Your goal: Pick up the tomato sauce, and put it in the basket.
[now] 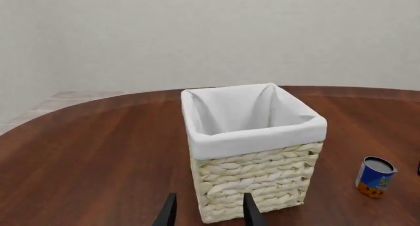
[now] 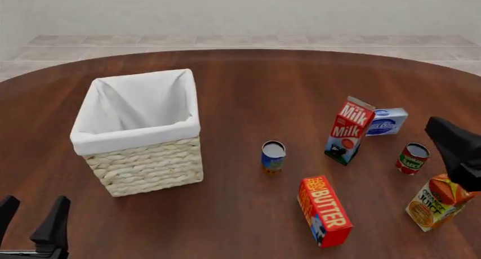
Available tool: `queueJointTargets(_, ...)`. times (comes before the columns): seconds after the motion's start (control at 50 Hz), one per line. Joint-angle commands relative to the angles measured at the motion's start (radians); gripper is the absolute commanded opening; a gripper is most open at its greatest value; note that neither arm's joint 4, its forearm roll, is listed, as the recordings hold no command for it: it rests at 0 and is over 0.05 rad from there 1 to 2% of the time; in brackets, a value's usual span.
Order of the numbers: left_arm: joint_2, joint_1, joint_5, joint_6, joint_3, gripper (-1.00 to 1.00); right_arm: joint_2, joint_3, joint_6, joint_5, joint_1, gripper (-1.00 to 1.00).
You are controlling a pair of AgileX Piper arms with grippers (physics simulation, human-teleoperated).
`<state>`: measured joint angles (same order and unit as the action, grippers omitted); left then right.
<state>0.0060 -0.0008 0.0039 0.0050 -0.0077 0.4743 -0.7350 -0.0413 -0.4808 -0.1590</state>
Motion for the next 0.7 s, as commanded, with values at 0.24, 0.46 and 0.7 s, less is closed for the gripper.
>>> queueJointTargets(0.24, 0.005, 0.000, -0.010, 0.000, 0.005, 1.00, 0.299, -0.371, -0.078, -0.245, 0.121, 1.00)
queueJointTargets(0.46, 0.020, 0.000, -0.025, 0.000, 0.006, 1.00, 0.421, -0.486, -0.119, -0.327, 0.194, 1.00)
queueJointTargets(0.7, 0.018, 0.000, -0.022, 0.000, 0.005, 1.00, 0.546, -0.560, -0.141, -0.399, 0.335, 1.00)
